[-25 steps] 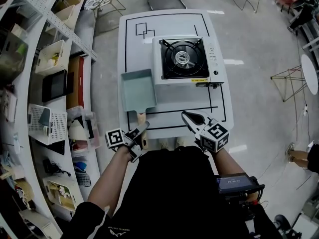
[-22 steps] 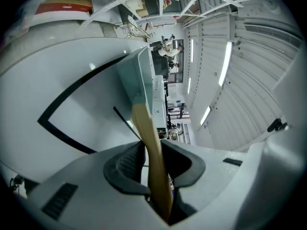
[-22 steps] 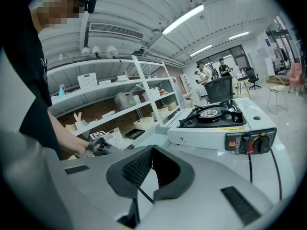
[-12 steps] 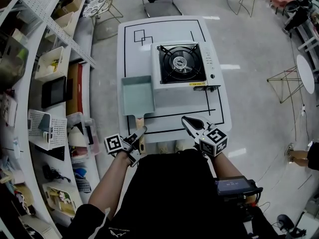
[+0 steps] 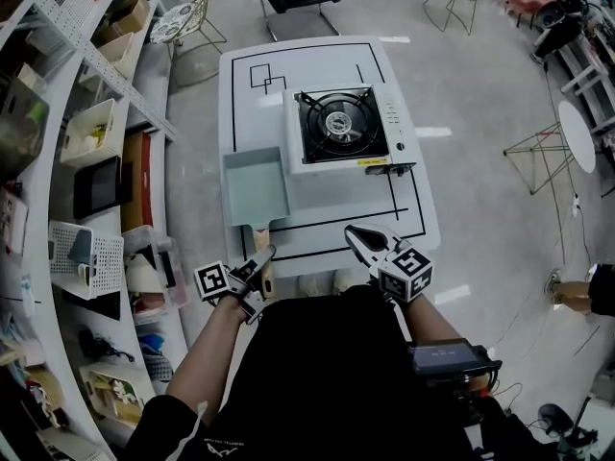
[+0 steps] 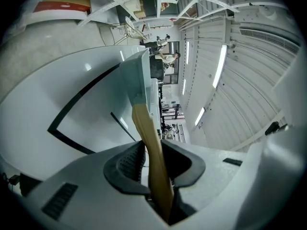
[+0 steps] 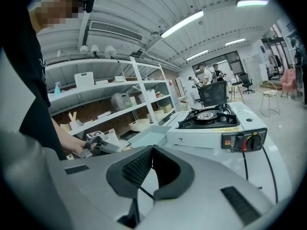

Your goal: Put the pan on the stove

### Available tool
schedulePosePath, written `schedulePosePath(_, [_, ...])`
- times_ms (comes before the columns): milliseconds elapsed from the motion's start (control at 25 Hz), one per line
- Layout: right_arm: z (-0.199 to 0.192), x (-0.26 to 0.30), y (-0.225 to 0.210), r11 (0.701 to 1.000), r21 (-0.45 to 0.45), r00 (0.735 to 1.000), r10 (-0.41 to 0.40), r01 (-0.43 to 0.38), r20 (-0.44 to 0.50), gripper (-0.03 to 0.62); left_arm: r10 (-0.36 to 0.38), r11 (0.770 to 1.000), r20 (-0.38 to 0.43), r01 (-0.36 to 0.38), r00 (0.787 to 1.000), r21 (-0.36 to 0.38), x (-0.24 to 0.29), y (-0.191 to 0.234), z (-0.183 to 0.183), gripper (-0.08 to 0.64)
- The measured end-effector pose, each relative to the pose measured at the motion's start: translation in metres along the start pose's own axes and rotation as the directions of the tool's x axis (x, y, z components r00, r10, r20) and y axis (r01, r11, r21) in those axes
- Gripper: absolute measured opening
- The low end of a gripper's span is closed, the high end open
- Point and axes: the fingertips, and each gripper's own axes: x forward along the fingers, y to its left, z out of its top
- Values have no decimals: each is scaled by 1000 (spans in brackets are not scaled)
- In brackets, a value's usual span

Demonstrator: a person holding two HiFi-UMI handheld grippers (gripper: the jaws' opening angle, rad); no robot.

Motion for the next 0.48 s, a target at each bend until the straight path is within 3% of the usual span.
schedulePosePath(480, [7, 5, 11, 999, -19, 999, -28, 28, 22, 26, -18, 996, -9, 18, 1000, 85, -2, -40, 29, 104])
